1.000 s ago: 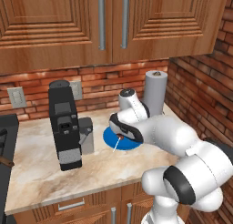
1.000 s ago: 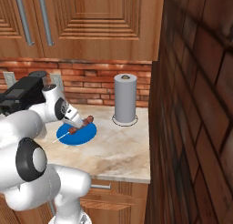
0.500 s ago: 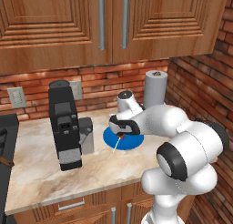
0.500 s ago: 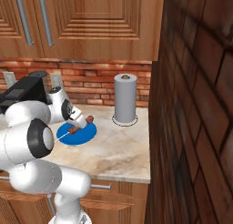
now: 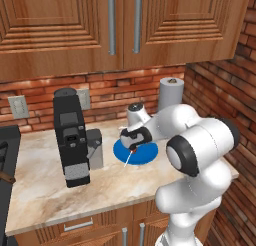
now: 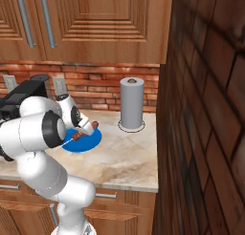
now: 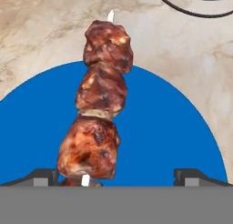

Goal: Place the cold items (eggplant and lime) from the fridge in one tupperware on the dining counter. Place the warm items (hot dog and kebab skewer) in the stove area in another tupperware.

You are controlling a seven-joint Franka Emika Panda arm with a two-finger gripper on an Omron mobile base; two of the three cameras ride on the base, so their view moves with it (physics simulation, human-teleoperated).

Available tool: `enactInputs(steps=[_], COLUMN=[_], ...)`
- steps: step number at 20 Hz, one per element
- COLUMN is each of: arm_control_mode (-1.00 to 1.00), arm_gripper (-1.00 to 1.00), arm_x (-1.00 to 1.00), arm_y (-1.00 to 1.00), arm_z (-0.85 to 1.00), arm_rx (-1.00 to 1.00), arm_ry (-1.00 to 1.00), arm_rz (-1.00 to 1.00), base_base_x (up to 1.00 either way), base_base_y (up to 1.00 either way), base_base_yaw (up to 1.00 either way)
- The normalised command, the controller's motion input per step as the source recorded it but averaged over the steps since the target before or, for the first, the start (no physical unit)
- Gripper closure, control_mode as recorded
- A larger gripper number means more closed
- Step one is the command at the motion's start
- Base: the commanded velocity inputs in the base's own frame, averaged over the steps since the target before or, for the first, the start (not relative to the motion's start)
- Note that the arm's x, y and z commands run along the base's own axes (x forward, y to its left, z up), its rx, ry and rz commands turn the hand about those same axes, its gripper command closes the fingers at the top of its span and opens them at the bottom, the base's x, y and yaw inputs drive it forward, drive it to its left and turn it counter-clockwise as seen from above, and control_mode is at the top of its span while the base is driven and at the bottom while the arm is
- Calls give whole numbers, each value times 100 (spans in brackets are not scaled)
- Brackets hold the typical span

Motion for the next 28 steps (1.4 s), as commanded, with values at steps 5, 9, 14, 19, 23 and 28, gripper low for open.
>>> enactInputs(steps=[5, 9, 14, 19, 23, 28], arm_control_mode=[-100, -100, -100, -100, -100, -100], arm_gripper=[-100, -100, -100, 100, 100, 100], arm_x=[22, 20, 18, 13, 2, -11], arm_y=[3, 3, 2, 7, 0, -4], arm_z=[-25, -23, -22, -25, -7, 0], arm_rx=[0, 0, 0, 0, -1, 0], arm_ry=[0, 0, 0, 1, 1, -7], arm_rz=[0, 0, 0, 0, 0, 0], base_base_x=[0, 0, 0, 0, 0, 0], base_base_y=[0, 0, 0, 0, 0, 0], base_base_yaw=[0, 0, 0, 0, 0, 0])
